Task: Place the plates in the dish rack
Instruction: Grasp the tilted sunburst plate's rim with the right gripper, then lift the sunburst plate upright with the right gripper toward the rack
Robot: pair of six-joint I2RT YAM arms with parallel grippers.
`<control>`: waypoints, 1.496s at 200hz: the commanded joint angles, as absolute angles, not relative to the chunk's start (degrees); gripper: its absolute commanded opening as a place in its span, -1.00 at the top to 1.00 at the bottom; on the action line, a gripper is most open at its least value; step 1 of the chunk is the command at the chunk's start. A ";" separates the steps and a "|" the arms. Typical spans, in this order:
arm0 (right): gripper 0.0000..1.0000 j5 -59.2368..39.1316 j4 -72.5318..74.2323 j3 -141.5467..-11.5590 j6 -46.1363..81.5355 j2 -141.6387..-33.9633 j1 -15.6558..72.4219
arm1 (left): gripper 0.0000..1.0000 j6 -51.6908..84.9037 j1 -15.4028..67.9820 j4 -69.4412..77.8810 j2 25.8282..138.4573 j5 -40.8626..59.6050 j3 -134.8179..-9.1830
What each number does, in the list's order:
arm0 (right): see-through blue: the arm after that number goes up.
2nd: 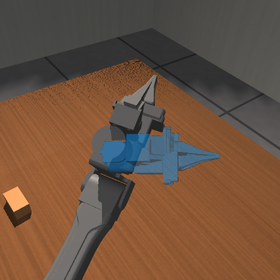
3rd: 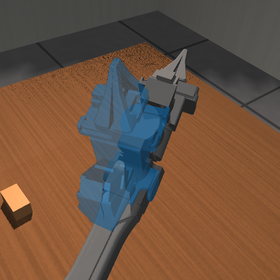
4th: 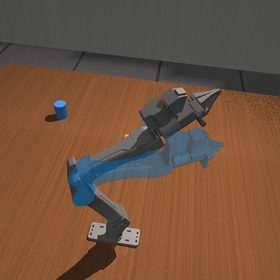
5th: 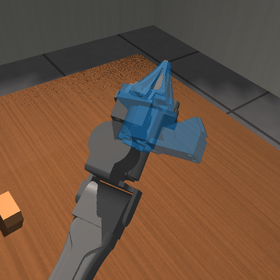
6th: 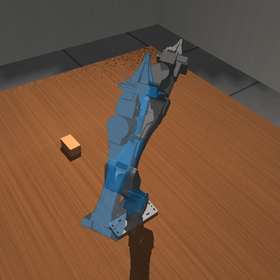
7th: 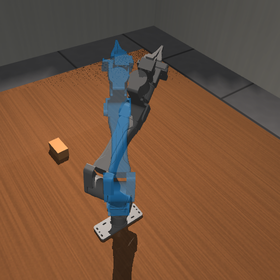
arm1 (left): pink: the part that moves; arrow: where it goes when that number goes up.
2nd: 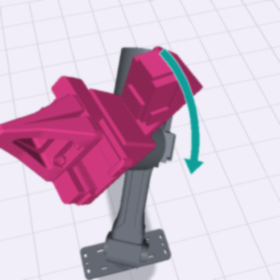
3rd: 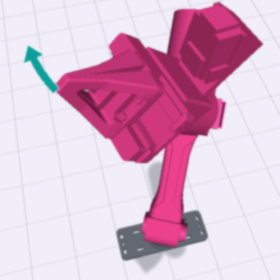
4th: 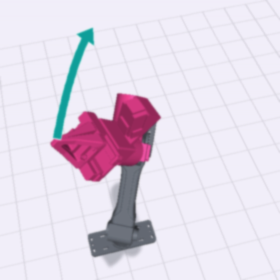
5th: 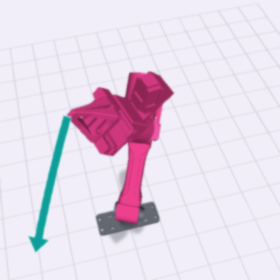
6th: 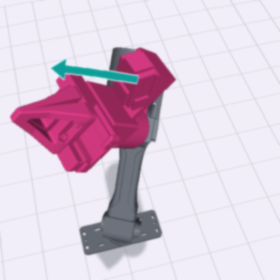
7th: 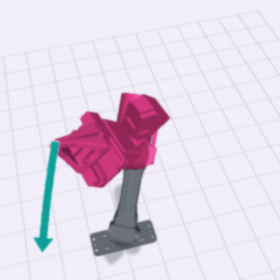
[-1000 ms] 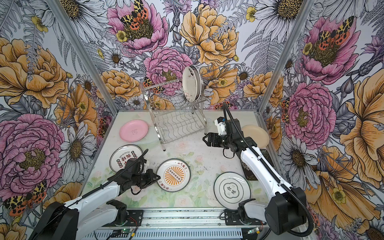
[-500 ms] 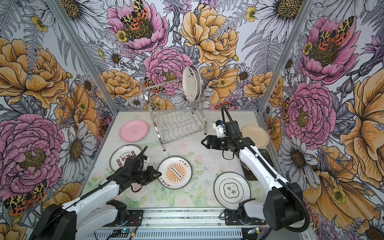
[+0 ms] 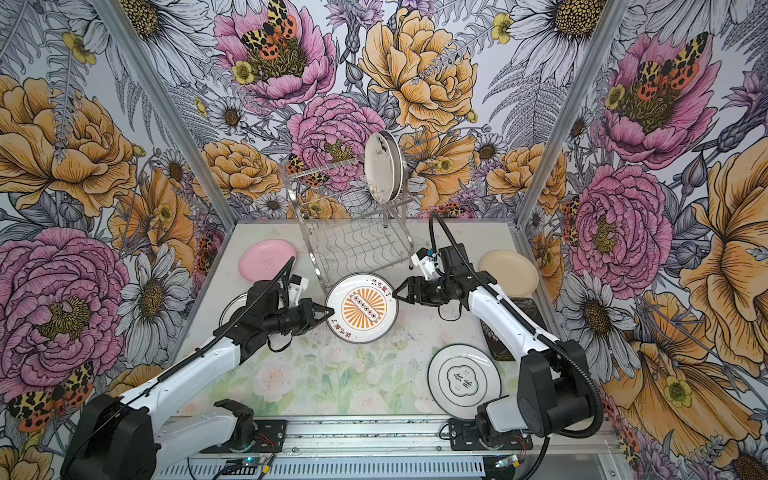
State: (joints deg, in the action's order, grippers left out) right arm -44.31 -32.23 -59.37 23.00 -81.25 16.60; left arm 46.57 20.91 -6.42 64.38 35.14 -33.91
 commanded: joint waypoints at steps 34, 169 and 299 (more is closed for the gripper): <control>-0.03 -51.69 -28.22 -61.19 23.41 -83.08 17.29 | 1.00 45.29 22.30 1.20 69.68 40.99 -39.64; 1.00 -52.72 -24.94 -61.61 26.40 -84.27 16.80 | 0.76 45.44 23.51 2.96 72.11 41.69 -41.08; 1.00 -16.73 -38.78 -79.12 21.49 -69.06 19.79 | -0.78 37.00 19.85 -21.10 64.25 21.79 -44.12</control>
State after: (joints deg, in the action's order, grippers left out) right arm -26.22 -35.97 -71.88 24.86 -71.46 18.46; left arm 39.75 20.43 -15.62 65.34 28.75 -43.00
